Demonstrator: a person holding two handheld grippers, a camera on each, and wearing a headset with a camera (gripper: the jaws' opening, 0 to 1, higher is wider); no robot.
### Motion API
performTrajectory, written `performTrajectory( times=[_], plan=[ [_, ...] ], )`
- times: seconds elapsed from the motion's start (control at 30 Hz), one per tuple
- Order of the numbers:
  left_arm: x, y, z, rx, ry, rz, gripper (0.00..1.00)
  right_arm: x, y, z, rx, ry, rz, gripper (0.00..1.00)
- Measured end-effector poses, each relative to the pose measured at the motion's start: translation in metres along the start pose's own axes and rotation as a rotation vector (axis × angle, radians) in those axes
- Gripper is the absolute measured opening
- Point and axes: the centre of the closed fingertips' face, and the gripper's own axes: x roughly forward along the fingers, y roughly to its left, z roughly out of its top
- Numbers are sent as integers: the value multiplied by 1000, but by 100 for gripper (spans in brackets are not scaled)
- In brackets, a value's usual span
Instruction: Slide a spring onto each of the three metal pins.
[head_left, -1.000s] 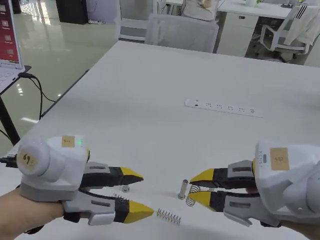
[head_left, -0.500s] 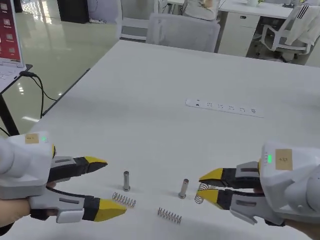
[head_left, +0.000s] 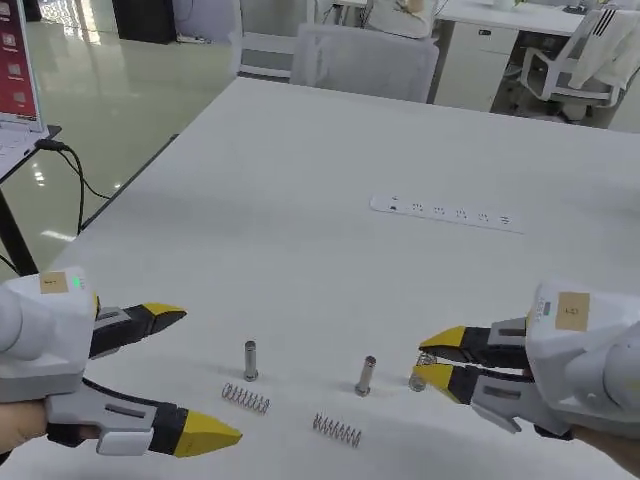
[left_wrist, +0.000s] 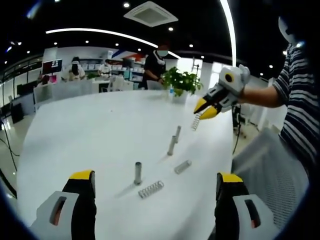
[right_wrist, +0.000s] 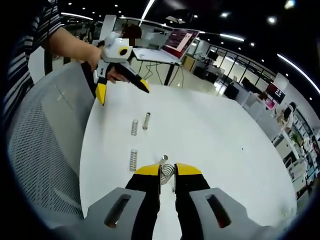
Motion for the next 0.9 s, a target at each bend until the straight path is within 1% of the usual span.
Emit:
performTrajectory(
  times=[0.17,0.23,0.3,0.4,0.5,0.63,0.83,0.9],
  plan=[
    [-1,2,0,-4,-1,6,98,-3,-22,-8,54,10,-69,7],
    [-1,2,1,-8,-5,9,98,-3,-27,-10,66,14,-84,7],
    [-1,2,1,-9,-7,10,98,-2,-35,-12,94,12,-100,7],
    [-1,3,-1,-11,-4,13,98,0,-42,-15,132,8,-110,7],
    [-1,2,-1,-11,-1,10,98,2,-47,-17,161,6,-116,7],
    [-4,2,2,-5,-4,11,98,8,-50,-19,187,10,-124,7],
    [-6,5,5,-3,-9,21,98,15,-47,-24,210,17,-116,7],
    [-7,5,5,-4,-10,21,98,16,-47,-26,206,23,-118,7]
  ],
)
